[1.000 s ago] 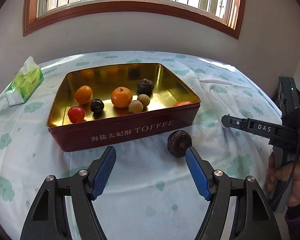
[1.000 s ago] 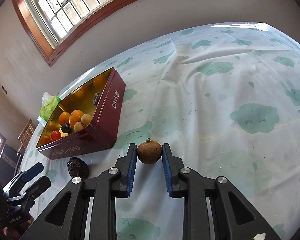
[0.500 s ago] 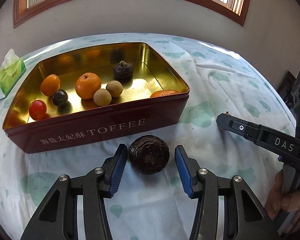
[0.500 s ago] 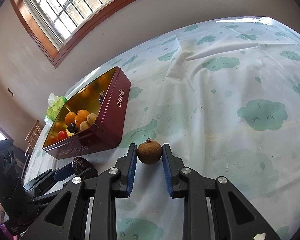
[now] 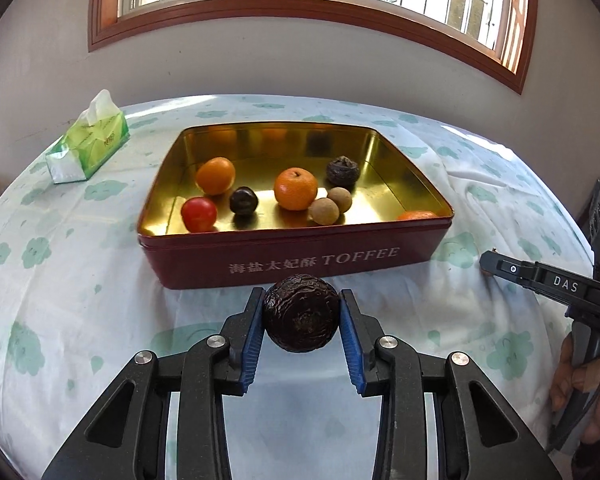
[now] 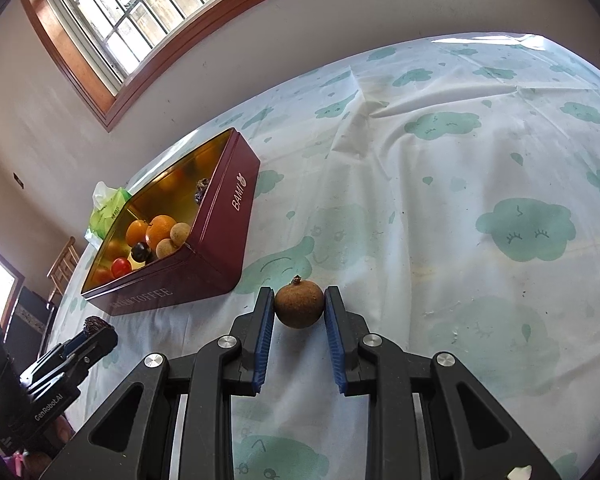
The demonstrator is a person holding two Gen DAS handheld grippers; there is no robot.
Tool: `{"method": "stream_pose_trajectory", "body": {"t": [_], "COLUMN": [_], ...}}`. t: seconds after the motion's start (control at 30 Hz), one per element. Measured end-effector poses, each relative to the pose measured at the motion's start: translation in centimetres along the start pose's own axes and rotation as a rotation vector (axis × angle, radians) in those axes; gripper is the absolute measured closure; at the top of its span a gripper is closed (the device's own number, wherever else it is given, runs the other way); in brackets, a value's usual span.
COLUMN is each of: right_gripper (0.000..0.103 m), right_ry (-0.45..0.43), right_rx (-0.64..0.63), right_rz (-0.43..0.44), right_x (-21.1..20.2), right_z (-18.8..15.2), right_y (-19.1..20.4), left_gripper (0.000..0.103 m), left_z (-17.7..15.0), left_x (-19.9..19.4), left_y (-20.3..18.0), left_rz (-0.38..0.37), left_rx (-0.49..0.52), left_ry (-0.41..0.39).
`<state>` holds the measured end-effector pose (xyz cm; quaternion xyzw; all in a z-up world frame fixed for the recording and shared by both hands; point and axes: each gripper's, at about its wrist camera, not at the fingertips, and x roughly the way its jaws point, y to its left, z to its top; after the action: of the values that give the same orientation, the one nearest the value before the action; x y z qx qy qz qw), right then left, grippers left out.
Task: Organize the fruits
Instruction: 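Lift and carry the dried fruit and brown fruit over the tin with both grippers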
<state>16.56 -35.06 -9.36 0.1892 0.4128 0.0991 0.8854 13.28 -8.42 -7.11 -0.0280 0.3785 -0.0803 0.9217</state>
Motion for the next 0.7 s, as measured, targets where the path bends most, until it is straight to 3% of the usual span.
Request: {"method": "stream_pose_trajectory", "body": {"t": [0.3,0.7], "right_gripper": [0.079,0.079], "right_ry": [0.008,-0.019], "right_rx": [-0.079,-0.173], "right_rz": [-0.082,0.094], "right_x": [0.1,-1.7], "right_z": [-0.5,-4.5], "right_y": [1.9,10.0], "left_gripper": [0.066,0.066], "left_z": [-0.8,-1.1], "left_x": [-0.9,-1.8], "left_y": [5.4,4.9], "left_rz": [0.102,0.117], "left_rx": [-0.094,-0.033], "left_ry": [-0.024,-0.057]}}
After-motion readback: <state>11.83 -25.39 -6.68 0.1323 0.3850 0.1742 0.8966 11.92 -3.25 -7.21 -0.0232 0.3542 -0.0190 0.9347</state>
